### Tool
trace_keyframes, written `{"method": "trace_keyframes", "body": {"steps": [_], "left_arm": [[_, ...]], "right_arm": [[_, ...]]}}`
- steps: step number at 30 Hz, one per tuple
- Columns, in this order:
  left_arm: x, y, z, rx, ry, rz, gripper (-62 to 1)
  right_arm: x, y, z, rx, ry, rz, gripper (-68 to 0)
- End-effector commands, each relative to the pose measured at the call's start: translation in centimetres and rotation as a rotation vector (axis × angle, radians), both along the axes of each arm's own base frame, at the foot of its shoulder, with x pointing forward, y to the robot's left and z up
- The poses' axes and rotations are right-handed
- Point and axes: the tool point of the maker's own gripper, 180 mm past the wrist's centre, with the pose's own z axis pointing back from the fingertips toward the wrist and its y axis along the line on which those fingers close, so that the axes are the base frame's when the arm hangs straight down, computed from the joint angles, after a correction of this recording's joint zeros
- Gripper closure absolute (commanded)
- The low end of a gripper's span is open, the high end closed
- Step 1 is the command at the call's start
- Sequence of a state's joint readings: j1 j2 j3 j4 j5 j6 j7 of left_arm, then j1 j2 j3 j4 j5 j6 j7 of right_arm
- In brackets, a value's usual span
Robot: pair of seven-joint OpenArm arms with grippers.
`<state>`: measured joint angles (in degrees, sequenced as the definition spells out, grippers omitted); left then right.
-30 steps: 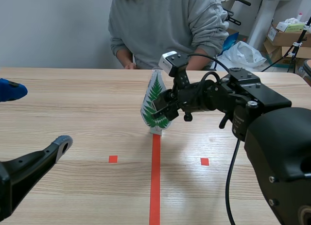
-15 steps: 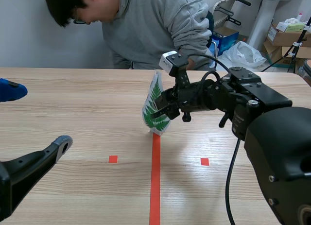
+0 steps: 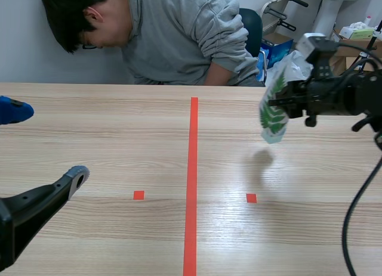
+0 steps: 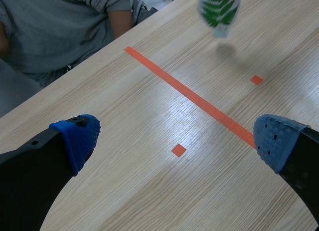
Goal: Do the leaf sorting experiment
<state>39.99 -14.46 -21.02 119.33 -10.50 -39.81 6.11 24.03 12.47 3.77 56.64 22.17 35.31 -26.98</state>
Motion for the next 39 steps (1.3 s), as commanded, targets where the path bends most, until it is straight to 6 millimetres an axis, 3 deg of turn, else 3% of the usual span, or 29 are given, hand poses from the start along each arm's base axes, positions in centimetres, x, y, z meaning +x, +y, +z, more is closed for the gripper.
{"method": "trace_keyframes", "body": {"steps": [1,10,14,26,39], "left_arm": [[0.0,-0.5,0.8,-0.03,-0.021,-0.01,-62.3],[0.0,-0.5,0.7,-0.03,-0.021,-0.01,-62.3],[0.0,-0.5,0.7,-0.03,-0.021,-0.01,-62.3],[0.1,-0.6,0.9,-0.035,-0.027,-0.012,-62.3],[0.1,-0.6,0.9,-0.035,-0.027,-0.012,-62.3]], "right_arm": [[0.7,-2.0,1.4,-0.008,-0.041,-0.048,-2.0],[0.9,-13.3,4.1,-0.125,-0.122,-0.351,-2.0],[0.7,-15.9,4.1,-0.182,-0.141,-0.413,-2.0],[-0.4,-18.1,-0.3,-0.181,-0.078,-0.506,-2.0],[-1.4,-19.5,-1.5,-0.246,-0.058,-0.565,-2.2]]}}
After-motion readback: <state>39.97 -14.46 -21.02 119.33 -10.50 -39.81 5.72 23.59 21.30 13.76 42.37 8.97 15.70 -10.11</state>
